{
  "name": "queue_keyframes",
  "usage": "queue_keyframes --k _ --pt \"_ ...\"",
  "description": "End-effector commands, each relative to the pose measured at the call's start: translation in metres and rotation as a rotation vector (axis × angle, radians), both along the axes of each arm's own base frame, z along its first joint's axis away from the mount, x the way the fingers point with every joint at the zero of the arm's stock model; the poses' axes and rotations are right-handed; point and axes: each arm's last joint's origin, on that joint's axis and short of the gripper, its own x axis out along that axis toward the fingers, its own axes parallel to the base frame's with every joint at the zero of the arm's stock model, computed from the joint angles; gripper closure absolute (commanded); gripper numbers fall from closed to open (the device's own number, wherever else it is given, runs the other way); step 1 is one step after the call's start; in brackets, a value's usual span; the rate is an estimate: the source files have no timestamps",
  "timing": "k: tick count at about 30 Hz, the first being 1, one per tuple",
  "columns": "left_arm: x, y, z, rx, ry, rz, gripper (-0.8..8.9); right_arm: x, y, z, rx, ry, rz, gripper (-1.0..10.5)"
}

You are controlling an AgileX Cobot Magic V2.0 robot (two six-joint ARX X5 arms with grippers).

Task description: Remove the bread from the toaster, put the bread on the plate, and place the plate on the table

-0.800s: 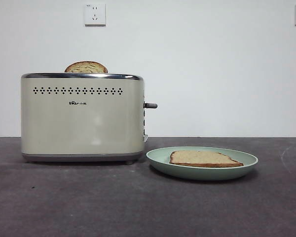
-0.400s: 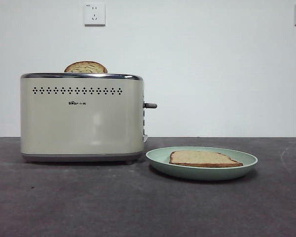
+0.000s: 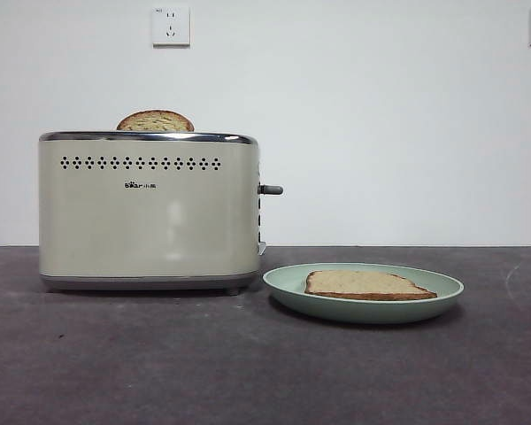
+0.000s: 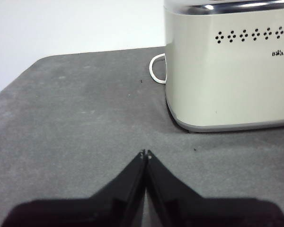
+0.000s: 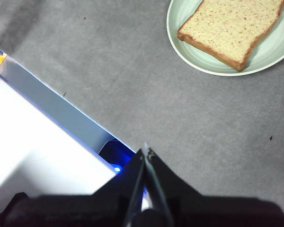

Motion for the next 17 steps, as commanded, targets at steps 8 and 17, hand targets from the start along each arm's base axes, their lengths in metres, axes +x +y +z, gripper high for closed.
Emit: queue_keyframes --k 8,17 --pt "0.0005 0.0004 -0.0037 -0.037 0.006 0.011 8.17 -0.0001 0.0001 -0.0003 0.005 0.0 -0.002 9.5" --pt "0.0005 0.0004 -0.0037 -0.037 0.006 0.011 8.17 -0.0006 -0.0002 0.0 0.006 -0.003 -0.003 9.5"
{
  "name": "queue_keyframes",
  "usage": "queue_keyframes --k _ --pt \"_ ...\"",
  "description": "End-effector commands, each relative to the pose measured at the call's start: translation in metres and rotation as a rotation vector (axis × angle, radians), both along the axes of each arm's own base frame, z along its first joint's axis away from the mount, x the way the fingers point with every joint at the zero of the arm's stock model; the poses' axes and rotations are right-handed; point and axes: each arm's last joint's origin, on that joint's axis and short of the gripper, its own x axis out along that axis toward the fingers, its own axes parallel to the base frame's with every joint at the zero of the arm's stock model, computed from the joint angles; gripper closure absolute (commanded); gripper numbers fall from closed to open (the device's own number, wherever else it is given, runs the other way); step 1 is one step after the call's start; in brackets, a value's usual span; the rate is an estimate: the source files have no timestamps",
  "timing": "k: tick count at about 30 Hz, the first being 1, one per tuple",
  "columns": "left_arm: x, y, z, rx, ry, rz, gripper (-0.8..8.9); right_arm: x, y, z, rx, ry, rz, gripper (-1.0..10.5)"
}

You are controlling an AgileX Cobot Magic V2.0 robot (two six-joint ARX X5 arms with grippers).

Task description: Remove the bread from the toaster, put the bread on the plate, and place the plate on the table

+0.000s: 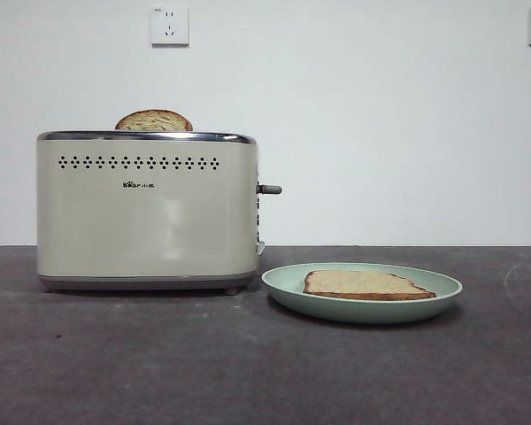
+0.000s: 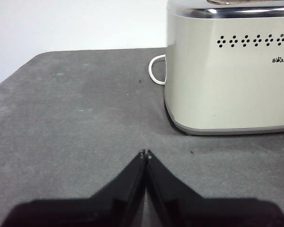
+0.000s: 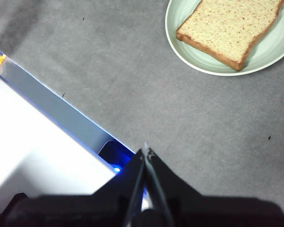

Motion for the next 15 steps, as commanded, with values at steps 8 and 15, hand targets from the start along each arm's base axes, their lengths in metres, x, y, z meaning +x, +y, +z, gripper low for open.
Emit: queue_keyframes --k 8,15 --pt "0.001 0.0 -0.004 -0.006 0.006 0.005 8.17 -0.006 -0.012 0.009 0.009 -0.142 -0.025 9.5" --pt "0.001 0.0 -0.004 -0.006 0.006 0.004 8.17 -0.022 -0.042 0.028 0.134 -0.469 -0.262 9.5"
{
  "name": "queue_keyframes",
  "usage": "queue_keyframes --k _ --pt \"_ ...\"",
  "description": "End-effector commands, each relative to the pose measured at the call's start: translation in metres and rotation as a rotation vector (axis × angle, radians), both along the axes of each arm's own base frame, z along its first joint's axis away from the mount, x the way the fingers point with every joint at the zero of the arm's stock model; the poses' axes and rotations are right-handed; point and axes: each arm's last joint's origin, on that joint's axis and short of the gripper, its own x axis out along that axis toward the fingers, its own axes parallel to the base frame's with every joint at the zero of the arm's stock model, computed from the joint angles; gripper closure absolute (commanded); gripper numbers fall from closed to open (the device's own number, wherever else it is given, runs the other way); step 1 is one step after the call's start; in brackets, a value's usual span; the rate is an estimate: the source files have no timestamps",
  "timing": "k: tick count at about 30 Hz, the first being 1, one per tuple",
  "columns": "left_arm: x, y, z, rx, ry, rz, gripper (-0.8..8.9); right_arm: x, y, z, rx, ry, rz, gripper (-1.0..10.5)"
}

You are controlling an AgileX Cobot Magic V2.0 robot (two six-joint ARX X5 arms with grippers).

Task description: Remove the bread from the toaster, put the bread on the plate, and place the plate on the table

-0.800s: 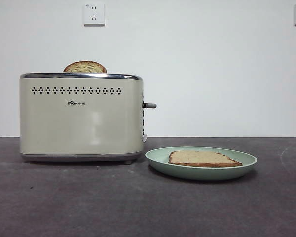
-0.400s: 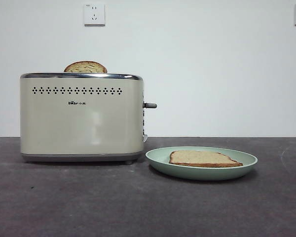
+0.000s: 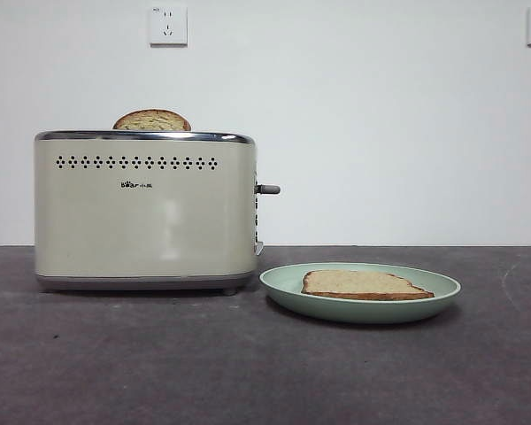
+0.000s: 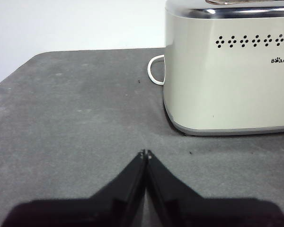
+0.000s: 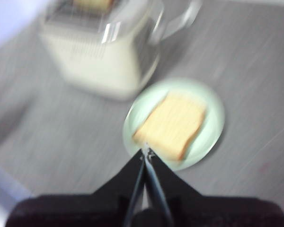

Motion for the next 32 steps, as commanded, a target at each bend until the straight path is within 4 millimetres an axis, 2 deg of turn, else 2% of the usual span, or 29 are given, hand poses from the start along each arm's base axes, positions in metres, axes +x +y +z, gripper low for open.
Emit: queue_keyframes --k 1,6,10,16,19,25,32 --pt "0.001 0.0 -0.004 -0.006 0.006 0.005 8.17 -0.007 -0.011 -0.009 0.005 -0.072 -0.092 9.5" --pt "0.001 0.0 -0.004 -0.006 0.006 0.005 8.17 -0.008 -0.02 -0.038 0.005 -0.25 -0.182 9.5" --pt "0.001 0.0 -0.004 -0.006 0.006 0.005 8.17 -0.003 -0.022 -0.08 0.023 -0.368 -0.212 9.5" --pt "0.001 0.0 -0.004 -0.006 0.006 0.005 8.17 0.002 -0.023 -0.147 0.011 -0.387 -0.29 9.5" --pt "0.001 0.0 -0.004 -0.006 0.006 0.004 8.17 0.002 -0.023 -0.171 0.018 -0.374 -0.298 9.5" --pt "0.001 0.0 -0.004 -0.006 0.006 0.004 8.17 0.002 -0.024 -0.197 0.034 -0.345 -0.324 9.5" --pt "0.001 0.0 -0.004 -0.006 0.006 0.004 8.17 0.004 -0.024 -0.21 0.034 -0.308 -0.327 9.5"
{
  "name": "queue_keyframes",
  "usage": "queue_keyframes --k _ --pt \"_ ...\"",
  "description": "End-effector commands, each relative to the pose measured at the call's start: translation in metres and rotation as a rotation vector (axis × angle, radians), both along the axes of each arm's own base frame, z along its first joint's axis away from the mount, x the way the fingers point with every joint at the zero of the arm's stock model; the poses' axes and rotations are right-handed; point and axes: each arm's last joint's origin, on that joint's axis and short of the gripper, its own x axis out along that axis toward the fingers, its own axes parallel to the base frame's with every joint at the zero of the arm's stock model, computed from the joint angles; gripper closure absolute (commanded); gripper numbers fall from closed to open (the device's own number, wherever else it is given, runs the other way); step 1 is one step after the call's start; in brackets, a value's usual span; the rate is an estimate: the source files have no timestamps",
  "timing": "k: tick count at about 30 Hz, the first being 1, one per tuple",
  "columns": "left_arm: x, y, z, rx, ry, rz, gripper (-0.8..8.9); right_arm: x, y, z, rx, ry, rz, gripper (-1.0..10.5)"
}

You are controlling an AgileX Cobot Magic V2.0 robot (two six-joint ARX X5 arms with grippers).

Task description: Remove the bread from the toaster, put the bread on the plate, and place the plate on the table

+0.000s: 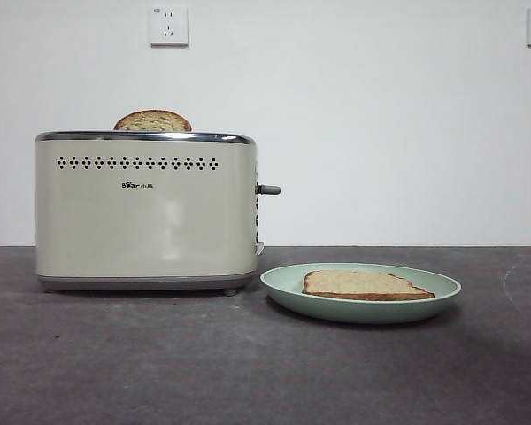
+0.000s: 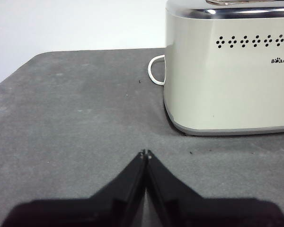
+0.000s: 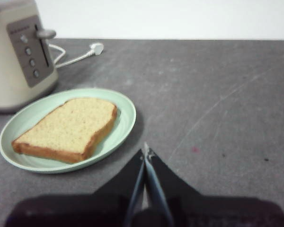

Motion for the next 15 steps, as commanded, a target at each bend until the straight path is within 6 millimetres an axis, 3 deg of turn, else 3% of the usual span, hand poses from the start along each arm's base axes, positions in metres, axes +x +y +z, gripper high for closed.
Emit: queue_keyframes --k 1,15 --pt "0.0005 0.0003 -0.0036 -0.006 0.006 0.004 8.17 0.0006 0.0 -0.0047 0.013 0.013 -0.006 9.5" --pt "0.0005 0.0003 -0.0036 -0.006 0.006 0.004 8.17 0.0006 0.0 -0.0046 0.035 0.018 -0.009 9.5"
